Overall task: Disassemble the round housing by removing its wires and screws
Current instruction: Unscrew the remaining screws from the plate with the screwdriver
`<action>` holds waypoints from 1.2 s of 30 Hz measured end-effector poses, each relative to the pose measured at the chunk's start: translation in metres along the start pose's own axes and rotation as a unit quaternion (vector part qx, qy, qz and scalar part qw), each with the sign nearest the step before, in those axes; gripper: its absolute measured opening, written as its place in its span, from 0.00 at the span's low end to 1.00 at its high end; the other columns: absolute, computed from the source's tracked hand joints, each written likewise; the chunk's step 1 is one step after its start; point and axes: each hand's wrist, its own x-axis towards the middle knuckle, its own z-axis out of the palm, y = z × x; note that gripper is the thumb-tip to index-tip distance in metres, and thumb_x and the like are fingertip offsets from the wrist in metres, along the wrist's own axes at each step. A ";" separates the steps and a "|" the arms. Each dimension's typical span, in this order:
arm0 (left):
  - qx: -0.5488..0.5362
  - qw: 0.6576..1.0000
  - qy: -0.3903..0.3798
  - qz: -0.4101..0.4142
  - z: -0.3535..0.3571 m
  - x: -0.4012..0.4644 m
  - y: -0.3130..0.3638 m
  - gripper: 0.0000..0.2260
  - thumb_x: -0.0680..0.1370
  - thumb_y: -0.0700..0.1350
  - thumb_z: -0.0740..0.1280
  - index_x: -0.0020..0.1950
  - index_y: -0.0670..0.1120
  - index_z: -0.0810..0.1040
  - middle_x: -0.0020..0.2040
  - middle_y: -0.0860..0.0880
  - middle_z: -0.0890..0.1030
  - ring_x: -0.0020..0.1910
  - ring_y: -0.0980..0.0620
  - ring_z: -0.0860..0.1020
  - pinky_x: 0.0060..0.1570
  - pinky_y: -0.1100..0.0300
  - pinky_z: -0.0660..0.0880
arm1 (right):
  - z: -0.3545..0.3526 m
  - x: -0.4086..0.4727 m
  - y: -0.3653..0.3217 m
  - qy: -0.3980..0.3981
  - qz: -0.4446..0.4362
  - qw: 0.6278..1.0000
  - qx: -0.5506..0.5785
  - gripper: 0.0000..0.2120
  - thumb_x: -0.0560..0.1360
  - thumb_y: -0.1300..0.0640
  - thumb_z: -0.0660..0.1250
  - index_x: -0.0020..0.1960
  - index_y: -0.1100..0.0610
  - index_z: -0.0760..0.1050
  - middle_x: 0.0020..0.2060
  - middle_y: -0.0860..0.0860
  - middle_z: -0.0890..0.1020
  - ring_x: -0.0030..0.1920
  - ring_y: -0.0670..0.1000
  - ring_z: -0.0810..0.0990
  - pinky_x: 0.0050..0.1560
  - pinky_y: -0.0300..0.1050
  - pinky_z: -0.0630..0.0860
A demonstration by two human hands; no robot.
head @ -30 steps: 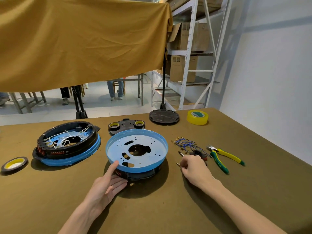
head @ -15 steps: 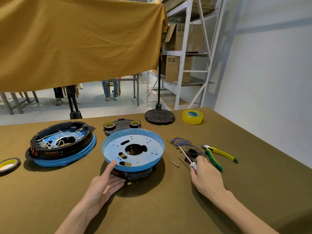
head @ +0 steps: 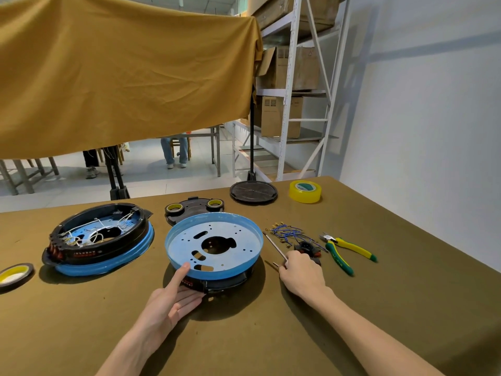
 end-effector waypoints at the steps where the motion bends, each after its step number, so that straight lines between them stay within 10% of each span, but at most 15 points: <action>1: 0.002 1.000 0.000 0.000 0.000 0.000 0.000 0.38 0.59 0.60 0.81 0.57 0.37 0.74 0.48 0.35 0.87 0.49 0.40 0.88 0.46 0.52 0.84 | 0.002 0.001 0.001 0.002 0.001 1.000 -0.005 0.06 0.80 0.50 0.66 0.50 0.52 0.77 0.41 0.49 0.80 0.41 0.49 0.80 0.43 0.49 0.81; 12: 0.001 1.000 -0.003 0.004 0.001 -0.002 0.000 0.37 0.58 0.60 0.81 0.57 0.38 0.74 0.46 0.36 0.87 0.48 0.41 0.88 0.48 0.52 0.83 | -0.014 0.003 0.029 0.065 0.057 0.996 0.030 0.11 0.79 0.44 0.65 0.53 0.50 0.70 0.39 0.46 0.78 0.38 0.50 0.77 0.30 0.43 0.67; 31: -0.006 1.000 -0.014 -0.005 0.000 0.000 0.001 0.35 0.58 0.58 0.81 0.53 0.38 0.75 0.46 0.35 0.87 0.48 0.41 0.88 0.54 0.50 0.81 | -0.022 0.018 0.059 0.072 0.080 0.994 0.030 0.19 0.75 0.33 0.65 0.52 0.48 0.72 0.44 0.49 0.80 0.43 0.54 0.79 0.41 0.47 0.74; 36: -0.005 1.000 -0.010 -0.010 0.000 -0.002 0.002 0.36 0.58 0.58 0.81 0.54 0.38 0.75 0.47 0.35 0.87 0.48 0.40 0.88 0.40 0.54 0.86 | -0.016 0.021 0.038 0.084 0.038 0.995 -0.024 0.17 0.76 0.37 0.66 0.51 0.50 0.75 0.47 0.50 0.84 0.49 0.55 0.83 0.47 0.50 0.80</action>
